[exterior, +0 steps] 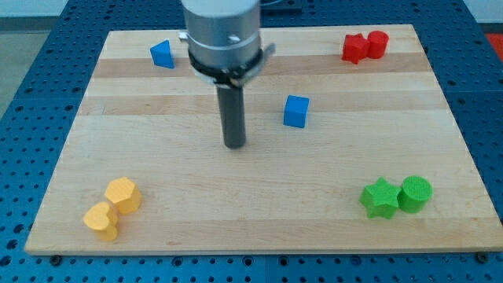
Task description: Slide the blue cube closer to the right
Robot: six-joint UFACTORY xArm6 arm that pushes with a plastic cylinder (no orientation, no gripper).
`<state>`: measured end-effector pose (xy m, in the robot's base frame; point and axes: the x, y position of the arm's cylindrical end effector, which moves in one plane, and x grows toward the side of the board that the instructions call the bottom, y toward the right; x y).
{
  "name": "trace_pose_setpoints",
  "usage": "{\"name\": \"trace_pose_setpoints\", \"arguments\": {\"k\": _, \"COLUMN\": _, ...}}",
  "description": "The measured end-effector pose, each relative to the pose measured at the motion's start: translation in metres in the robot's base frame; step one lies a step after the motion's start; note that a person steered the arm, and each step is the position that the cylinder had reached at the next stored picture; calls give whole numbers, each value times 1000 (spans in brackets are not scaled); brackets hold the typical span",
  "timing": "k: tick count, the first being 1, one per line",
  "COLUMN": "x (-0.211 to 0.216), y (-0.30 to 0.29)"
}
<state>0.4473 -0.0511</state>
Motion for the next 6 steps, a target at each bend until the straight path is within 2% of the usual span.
{"name": "trace_pose_setpoints", "arguments": {"k": 1, "x": -25, "y": 0}}
{"name": "trace_pose_setpoints", "arguments": {"k": 2, "x": -29, "y": 14}}
{"name": "trace_pose_setpoints", "arguments": {"k": 3, "x": -37, "y": 75}}
{"name": "trace_pose_setpoints", "arguments": {"k": 6, "x": -41, "y": 152}}
